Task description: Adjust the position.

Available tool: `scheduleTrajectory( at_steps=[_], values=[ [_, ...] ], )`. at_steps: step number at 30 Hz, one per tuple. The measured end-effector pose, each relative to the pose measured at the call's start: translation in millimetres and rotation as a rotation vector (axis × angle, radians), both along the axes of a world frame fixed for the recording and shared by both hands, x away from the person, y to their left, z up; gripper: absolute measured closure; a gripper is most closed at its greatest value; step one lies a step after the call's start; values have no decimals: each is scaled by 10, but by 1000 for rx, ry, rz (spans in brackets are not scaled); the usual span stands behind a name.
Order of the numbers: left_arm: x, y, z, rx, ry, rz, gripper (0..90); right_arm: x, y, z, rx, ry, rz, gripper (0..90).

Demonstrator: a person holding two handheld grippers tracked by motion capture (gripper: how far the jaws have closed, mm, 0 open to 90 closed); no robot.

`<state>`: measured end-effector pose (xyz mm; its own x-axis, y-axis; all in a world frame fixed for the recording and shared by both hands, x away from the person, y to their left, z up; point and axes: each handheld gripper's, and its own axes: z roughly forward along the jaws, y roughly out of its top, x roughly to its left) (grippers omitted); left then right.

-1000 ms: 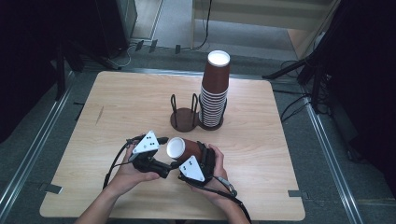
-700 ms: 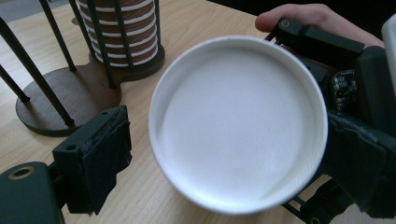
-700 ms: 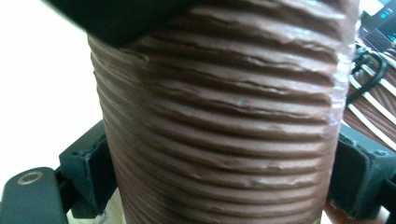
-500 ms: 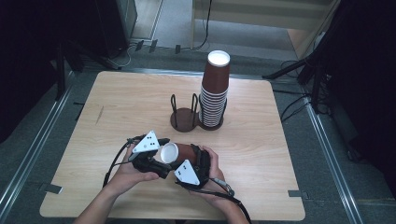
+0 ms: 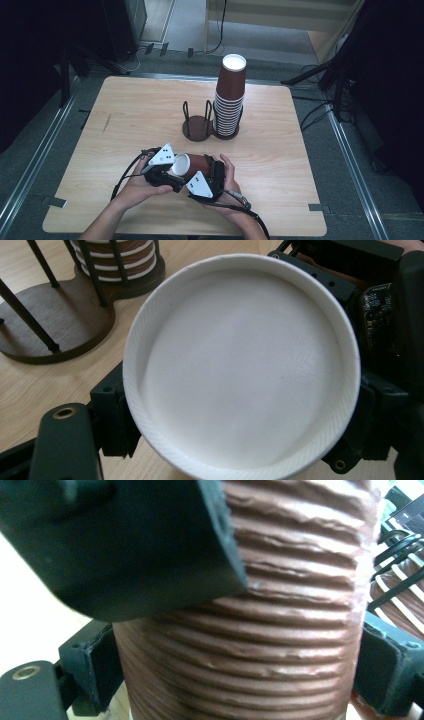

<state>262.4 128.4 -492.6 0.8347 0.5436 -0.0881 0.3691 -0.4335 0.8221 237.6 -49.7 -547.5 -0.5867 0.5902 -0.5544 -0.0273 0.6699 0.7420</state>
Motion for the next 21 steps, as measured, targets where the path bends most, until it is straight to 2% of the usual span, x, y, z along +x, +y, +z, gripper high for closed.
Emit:
scheduleTrajectory(
  at_steps=[2,4,6,9,13,15,17,21],
  values=[
    [5,6,-2,-1,10,1,208,9,2,0,1,17,2,88],
    [6,6,-8,-19,34,-8,211,-6,1,24,3,58,-1,90],
    [2,9,-2,-30,40,-13,215,-20,-17,38,-6,57,8,80],
    [8,20,10,-42,43,-12,217,-5,-44,58,7,67,9,49],
    [0,12,0,-20,37,-24,217,-2,-64,84,-1,97,34,40],
    [2,12,-1,-22,38,-20,218,-15,-63,93,-15,90,31,0],
    [8,26,5,-26,37,-15,219,-19,-67,110,-3,86,36,0],
    [29,67,16,-67,53,16,219,-17,-99,158,5,64,32,0]
  ],
)
